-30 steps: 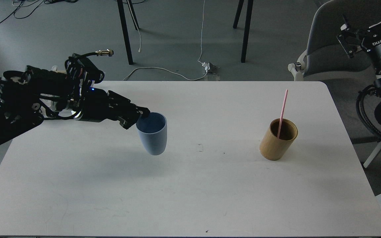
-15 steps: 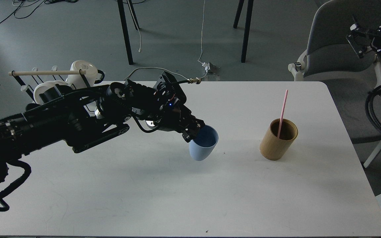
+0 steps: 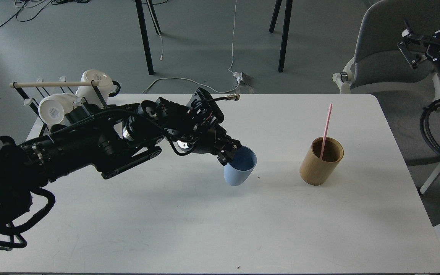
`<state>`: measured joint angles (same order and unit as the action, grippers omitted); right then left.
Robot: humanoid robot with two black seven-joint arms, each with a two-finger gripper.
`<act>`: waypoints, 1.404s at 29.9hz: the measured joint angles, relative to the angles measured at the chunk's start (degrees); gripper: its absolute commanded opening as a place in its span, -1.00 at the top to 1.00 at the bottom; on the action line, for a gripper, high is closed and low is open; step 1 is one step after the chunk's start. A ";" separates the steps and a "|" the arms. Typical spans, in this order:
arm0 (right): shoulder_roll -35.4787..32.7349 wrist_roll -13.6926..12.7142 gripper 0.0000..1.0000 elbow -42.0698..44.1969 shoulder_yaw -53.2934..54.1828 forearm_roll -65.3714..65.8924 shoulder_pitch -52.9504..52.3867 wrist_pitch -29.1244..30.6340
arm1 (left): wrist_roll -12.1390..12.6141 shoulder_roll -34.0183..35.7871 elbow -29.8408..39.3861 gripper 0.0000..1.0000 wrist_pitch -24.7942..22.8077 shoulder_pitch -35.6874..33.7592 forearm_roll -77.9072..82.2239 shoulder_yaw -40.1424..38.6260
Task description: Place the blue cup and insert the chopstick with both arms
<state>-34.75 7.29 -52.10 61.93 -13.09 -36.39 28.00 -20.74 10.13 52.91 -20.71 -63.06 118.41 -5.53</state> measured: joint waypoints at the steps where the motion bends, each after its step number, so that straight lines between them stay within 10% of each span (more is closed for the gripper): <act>1: 0.00 0.00 -0.99 -0.01 0.00 0.25 -0.01 0.00 | 0.03 -0.01 -0.18 0.89 0.50 0.05 -0.01 0.03; 17: -0.21 0.00 -0.99 -0.02 0.19 0.70 -0.02 0.00 | 0.17 -1.12 -2.15 0.56 2.95 2.47 -0.27 -0.09; 25: -1.74 0.00 -0.99 -0.46 0.20 0.81 0.07 0.00 | 0.17 -0.41 -0.16 -0.63 2.84 2.15 -4.22 -2.54; 42: -17.06 -1.72 -0.99 -16.90 -1.35 34.31 -1.02 0.00 | 2.50 4.14 -5.81 -0.98 3.20 2.45 -75.90 -30.76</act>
<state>-51.80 5.57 -69.01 60.58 21.22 -37.41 28.00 -18.24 14.26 47.09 -17.51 -60.61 42.51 -36.28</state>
